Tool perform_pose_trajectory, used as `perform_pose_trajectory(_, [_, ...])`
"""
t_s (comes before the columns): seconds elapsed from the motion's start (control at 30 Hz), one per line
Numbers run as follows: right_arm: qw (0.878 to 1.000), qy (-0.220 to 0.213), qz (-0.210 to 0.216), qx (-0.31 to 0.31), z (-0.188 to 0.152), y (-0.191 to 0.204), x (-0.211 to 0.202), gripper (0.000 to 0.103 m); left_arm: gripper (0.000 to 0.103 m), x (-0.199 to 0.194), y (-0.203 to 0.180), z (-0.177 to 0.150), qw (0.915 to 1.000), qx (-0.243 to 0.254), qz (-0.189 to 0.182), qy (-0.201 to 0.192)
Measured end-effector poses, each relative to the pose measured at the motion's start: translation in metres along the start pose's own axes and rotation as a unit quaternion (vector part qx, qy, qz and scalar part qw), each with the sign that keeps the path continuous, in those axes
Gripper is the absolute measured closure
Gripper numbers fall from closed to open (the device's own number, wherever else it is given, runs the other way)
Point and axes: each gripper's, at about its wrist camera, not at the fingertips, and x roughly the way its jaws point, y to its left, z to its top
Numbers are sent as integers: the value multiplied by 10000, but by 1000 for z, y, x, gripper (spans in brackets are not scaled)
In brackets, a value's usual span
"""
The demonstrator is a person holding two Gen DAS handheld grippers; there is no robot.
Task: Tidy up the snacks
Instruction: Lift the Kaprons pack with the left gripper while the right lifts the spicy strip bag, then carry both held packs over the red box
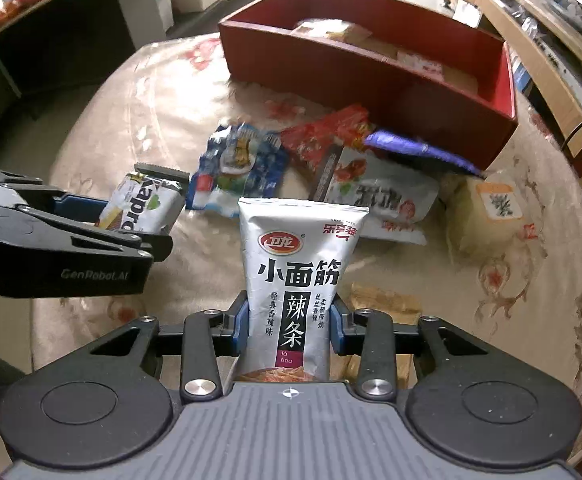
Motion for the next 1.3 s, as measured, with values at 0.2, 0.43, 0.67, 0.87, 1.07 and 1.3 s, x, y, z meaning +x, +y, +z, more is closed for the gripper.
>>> perform_pose_trajectory(0.2, [9996, 269, 33, -52, -5, 5, 17, 54, 37, 8, -5, 2, 9998, 45, 182, -12])
perform_pose_trajectory(0.43, [9995, 268, 20, -158, -5, 10, 23, 46, 37, 8, -3, -1, 9997, 6, 211, -86])
perform_pose_trajectory(0.67, [9995, 167, -113, -241, -9, 11, 14, 58, 45, -1, -15, -6, 9999, 64, 81, -74])
perform_pose_trajectory(0.87, [9998, -182, -30, 95, -14, 0, -8, 59, 45, -19, -19, -5, 9995, -28, -151, -290])
perform_pose_trajectory(1.07, [9978, -527, -31, 392, -16, -14, -28, 59, 45, -35, -25, 3, 9981, -42, -267, -554])
perform_pose_trajectory(1.3, [9956, -746, -131, 552, -7, -25, -37, 59, 45, -43, -32, 21, 9965, -58, -294, -780])
